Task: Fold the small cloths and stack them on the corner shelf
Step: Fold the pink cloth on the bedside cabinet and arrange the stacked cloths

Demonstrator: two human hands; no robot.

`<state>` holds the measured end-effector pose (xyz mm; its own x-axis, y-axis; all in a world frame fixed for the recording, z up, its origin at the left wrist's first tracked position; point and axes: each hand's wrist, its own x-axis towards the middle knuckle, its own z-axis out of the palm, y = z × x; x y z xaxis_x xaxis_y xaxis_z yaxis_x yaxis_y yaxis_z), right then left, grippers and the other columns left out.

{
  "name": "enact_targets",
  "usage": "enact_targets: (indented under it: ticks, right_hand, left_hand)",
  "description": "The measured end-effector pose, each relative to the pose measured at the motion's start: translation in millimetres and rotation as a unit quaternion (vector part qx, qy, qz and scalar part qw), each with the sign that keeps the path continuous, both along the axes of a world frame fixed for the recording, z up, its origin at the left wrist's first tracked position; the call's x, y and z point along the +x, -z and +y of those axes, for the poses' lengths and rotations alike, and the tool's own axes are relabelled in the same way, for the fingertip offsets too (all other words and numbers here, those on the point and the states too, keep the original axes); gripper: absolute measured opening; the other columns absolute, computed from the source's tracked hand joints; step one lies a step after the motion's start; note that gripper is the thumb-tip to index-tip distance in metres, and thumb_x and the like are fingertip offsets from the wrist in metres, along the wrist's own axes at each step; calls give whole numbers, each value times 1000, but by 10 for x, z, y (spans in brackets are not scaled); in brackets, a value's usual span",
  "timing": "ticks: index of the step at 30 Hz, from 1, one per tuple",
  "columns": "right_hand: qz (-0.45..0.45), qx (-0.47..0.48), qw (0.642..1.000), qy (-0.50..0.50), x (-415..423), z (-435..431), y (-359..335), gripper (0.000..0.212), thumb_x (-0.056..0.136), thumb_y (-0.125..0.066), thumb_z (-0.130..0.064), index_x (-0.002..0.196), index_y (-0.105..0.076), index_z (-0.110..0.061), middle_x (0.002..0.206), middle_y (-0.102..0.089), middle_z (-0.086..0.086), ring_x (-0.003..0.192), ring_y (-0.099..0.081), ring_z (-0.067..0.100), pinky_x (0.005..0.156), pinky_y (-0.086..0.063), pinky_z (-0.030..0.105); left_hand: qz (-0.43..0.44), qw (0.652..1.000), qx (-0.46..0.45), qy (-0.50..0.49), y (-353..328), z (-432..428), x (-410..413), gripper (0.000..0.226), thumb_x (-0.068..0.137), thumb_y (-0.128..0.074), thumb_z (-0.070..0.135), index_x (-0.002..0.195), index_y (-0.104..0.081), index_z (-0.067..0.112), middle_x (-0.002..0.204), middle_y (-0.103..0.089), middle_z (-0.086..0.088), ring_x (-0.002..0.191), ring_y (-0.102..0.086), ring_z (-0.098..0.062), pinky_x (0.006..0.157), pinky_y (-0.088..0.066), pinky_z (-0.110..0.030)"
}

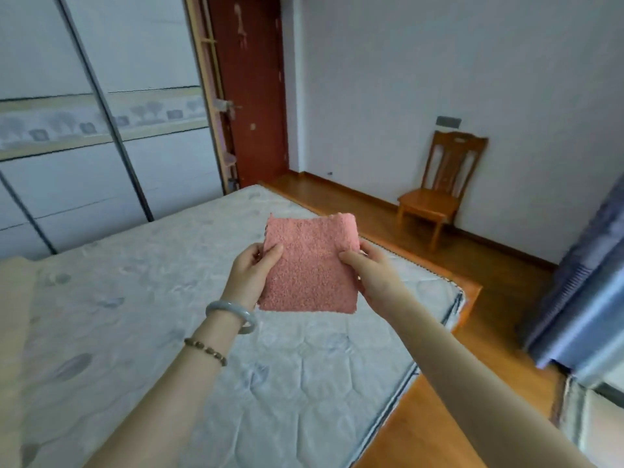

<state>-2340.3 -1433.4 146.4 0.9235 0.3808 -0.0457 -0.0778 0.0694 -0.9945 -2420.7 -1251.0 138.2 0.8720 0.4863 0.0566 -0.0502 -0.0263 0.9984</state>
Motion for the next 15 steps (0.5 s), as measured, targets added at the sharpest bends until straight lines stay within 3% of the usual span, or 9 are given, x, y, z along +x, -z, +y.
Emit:
enact_targets:
  ticks: [5,11,15]
  right_hand:
    - [7,-18,991,131,556,-956,54,34,92,-59,-20,124,-54,-13,116,-61,6,105,-61,24,92,-53,44]
    - [19,-2,972,236,1242,-1962,105,21,92,-59,-17,113,-58,-16,105,-63,4,94,-62,18,65,-52,26]
    - [28,3,955,296,1795,-2545,97,27,90,-61,-18,116,-59,-13,111,-62,8,104,-61,24,88,-55,42]
  left_hand:
    - [6,994,28,108,-32,-869,985,25,85,-64,43,70,-60,24,75,-63,2,81,-61,-23,73,-46,-39]
    - [18,974,45,220,1,-1803,2142,44,74,-63,64,88,-66,23,103,-64,-18,99,-61,-38,91,-48,-57]
    - [22,959,37,280,-45,-2436,2897,37,86,-59,50,95,-64,14,99,-65,-10,99,-61,-31,90,-48,-49]
